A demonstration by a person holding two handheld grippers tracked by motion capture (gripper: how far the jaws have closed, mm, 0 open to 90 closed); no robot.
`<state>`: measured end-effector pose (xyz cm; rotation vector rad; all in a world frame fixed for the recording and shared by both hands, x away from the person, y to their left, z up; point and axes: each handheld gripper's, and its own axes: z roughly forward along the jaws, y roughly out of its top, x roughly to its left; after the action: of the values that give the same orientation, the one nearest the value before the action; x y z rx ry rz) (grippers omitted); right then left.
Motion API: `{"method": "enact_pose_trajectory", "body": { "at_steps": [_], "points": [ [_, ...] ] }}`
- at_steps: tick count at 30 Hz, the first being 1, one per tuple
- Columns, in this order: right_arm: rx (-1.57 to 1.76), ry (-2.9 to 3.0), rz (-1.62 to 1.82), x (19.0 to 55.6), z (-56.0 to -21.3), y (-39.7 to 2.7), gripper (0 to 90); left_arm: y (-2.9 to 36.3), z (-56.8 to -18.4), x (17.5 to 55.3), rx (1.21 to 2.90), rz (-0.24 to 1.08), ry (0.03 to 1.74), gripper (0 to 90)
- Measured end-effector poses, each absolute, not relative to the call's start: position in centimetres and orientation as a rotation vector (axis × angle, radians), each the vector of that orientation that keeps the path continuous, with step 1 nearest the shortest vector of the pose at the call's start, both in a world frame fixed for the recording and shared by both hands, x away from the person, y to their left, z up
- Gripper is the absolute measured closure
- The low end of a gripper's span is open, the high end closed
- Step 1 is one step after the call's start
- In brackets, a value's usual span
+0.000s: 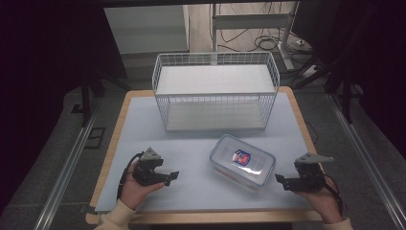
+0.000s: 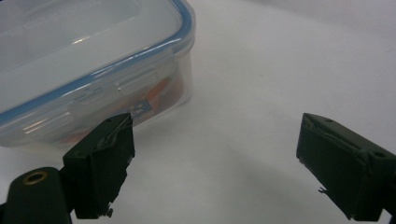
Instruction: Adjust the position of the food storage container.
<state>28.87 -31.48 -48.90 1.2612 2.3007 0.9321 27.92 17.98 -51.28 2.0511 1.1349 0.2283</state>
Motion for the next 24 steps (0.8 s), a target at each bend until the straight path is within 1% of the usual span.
{"method": "enact_pose_trajectory", "body": {
  "at_steps": [8, 13, 18, 23, 24],
  "points": [
    [1.259, 2.288, 0.932, 28.8, -48.8, -31.6, 11.6, 18.1, -51.4, 27.5, 2.053, 0.225, 1.121, 17.5],
    [1.247, 2.298, 0.929, 28.7, -48.7, -31.6, 15.6, 18.5, -51.5, 27.3, 2.044, 0.21, 1.129, 17.5],
    [1.229, 2.32, 0.927, 28.5, -48.4, -31.5, 24.6, 18.8, -51.6, 27.3, 2.045, 0.2, 1.138, 17.3],
    [1.171, 2.368, 0.915, 28.1, -48.0, -31.2, 42.5, 18.7, -51.6, 27.3, 2.052, 0.197, 1.137, 17.3],
    [1.171, 2.368, 0.915, 28.1, -48.0, -31.2, 42.5, 18.7, -51.6, 27.3, 2.052, 0.197, 1.137, 17.3]
  ]
}}
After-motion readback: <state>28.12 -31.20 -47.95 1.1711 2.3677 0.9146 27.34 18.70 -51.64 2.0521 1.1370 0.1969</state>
